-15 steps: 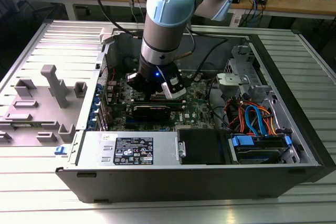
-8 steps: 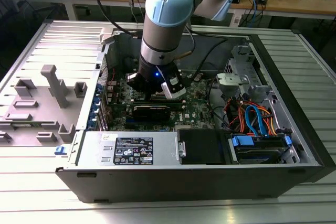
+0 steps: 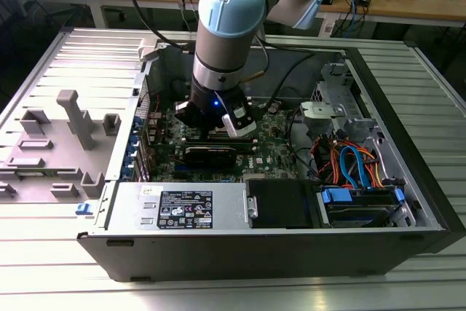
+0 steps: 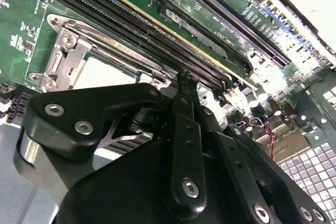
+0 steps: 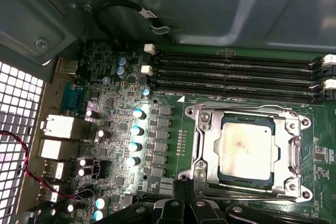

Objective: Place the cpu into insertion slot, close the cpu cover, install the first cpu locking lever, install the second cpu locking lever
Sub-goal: 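Install the second cpu locking lever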

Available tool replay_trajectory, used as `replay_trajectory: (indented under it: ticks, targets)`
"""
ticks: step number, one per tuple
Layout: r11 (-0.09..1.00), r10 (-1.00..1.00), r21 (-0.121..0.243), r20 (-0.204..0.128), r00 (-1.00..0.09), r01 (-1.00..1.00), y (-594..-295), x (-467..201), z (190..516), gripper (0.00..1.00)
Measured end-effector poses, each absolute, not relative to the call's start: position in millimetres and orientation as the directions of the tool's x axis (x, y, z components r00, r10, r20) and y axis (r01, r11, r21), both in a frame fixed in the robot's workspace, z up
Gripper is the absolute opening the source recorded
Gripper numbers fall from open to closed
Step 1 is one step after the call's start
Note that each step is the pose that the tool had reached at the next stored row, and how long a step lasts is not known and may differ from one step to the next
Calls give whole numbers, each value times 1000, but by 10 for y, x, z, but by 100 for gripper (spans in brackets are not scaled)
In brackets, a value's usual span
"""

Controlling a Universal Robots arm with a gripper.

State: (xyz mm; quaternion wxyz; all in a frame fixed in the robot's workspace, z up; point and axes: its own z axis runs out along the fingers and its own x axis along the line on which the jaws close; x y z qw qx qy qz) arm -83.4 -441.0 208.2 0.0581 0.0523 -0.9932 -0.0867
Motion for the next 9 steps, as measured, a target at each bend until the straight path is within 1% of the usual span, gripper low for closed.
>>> replay_trajectory:
  ticks: [9]
  targets:
    - [978, -115, 189, 104, -988, -94, -4410, -835, 2072, 11]
